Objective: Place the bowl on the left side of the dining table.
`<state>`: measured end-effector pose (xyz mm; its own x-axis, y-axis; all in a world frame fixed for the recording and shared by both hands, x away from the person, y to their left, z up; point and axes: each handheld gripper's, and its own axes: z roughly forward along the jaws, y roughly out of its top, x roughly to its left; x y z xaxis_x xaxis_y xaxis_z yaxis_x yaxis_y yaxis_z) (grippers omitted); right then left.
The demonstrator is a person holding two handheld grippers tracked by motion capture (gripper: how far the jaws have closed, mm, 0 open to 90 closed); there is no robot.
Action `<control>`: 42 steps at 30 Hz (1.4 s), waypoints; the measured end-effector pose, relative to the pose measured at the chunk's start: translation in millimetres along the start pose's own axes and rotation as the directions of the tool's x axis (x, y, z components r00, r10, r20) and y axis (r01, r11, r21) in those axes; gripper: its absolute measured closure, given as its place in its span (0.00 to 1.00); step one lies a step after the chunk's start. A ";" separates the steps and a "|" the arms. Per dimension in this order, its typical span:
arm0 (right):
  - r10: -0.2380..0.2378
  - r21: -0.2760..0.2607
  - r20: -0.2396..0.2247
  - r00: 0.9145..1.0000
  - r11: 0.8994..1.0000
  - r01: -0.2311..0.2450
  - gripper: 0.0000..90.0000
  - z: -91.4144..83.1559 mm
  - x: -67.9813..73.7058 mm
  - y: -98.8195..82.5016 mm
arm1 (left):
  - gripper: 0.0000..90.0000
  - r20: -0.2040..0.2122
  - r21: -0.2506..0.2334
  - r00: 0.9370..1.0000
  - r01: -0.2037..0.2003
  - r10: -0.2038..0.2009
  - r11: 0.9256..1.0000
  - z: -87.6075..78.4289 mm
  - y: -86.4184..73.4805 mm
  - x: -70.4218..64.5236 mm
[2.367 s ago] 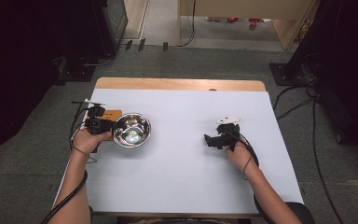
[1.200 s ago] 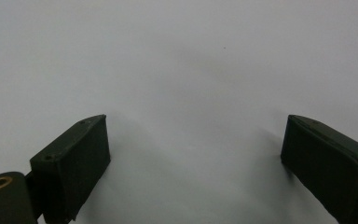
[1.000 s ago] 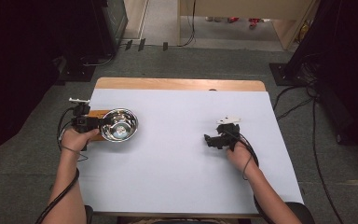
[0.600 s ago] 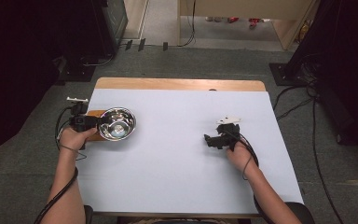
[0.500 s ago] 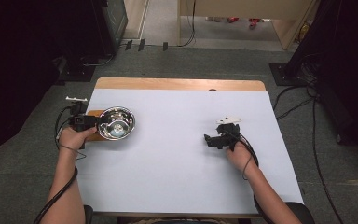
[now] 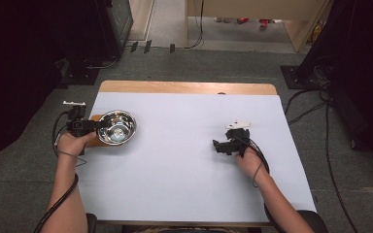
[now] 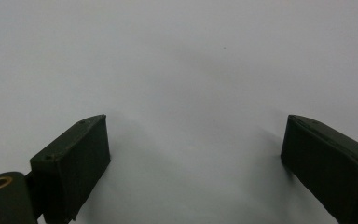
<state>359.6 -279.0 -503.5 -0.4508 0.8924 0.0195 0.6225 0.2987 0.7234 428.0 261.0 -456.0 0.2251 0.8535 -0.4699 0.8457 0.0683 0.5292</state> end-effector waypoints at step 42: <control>0.001 0.000 -0.001 1.000 1.000 -0.001 0.08 0.0 0.2 0.0 | 0.90 -0.122 -0.058 0.990 0.065 -0.072 0.996 -10.0 -4.6 37.9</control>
<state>359.5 -278.8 -503.4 -0.4507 0.8924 0.0209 0.6233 0.2978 0.7230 427.7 298.1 -469.1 0.1029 0.9030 -0.4171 0.8293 0.1536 0.5372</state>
